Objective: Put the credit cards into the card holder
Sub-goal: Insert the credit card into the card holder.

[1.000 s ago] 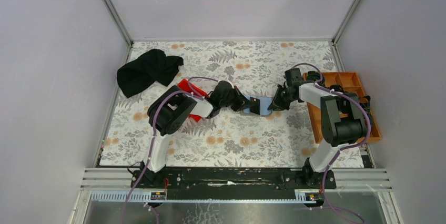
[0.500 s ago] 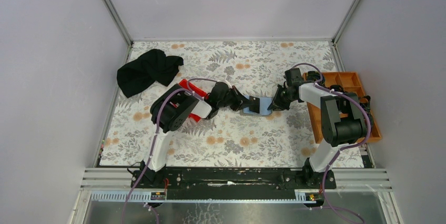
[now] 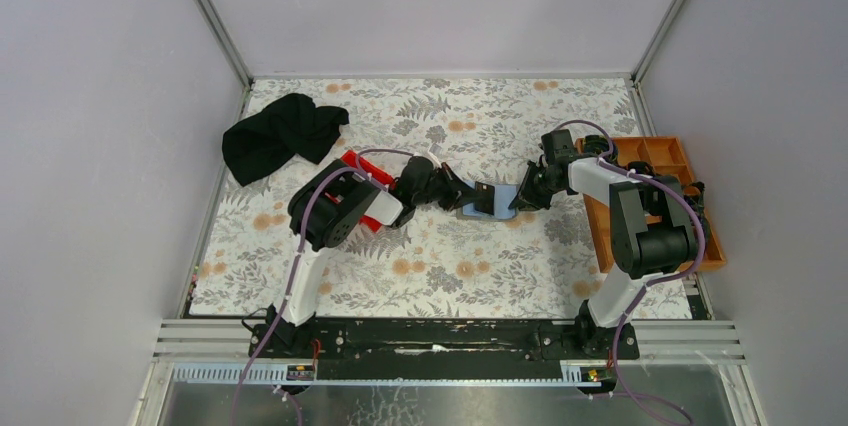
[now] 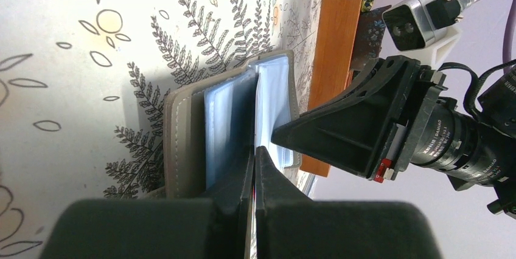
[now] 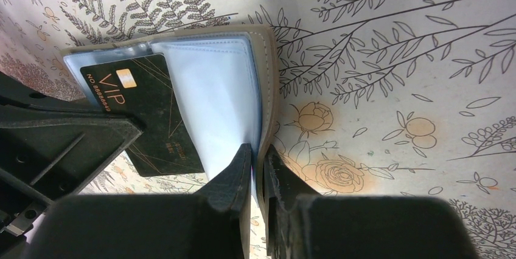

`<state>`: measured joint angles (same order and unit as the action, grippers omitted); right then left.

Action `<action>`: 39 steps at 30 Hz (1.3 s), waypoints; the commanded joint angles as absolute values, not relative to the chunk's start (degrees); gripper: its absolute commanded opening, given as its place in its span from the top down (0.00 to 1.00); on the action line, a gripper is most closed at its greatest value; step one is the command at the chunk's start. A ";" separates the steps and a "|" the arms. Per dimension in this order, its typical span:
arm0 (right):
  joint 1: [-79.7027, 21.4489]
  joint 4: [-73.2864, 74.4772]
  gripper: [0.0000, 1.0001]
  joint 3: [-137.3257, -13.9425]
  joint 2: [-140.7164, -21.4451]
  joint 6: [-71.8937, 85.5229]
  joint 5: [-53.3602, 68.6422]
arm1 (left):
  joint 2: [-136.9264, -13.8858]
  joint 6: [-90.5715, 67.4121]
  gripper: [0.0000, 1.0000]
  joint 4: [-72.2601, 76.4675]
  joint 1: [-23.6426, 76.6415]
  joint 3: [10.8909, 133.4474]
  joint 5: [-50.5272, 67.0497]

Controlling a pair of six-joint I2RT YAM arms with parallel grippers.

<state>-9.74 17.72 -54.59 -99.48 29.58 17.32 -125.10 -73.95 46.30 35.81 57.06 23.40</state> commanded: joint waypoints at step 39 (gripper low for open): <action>-10.02 21.25 0.92 -55.81 -102.99 26.86 12.58 | -130.84 -82.31 1.00 60.37 34.71 54.08 27.36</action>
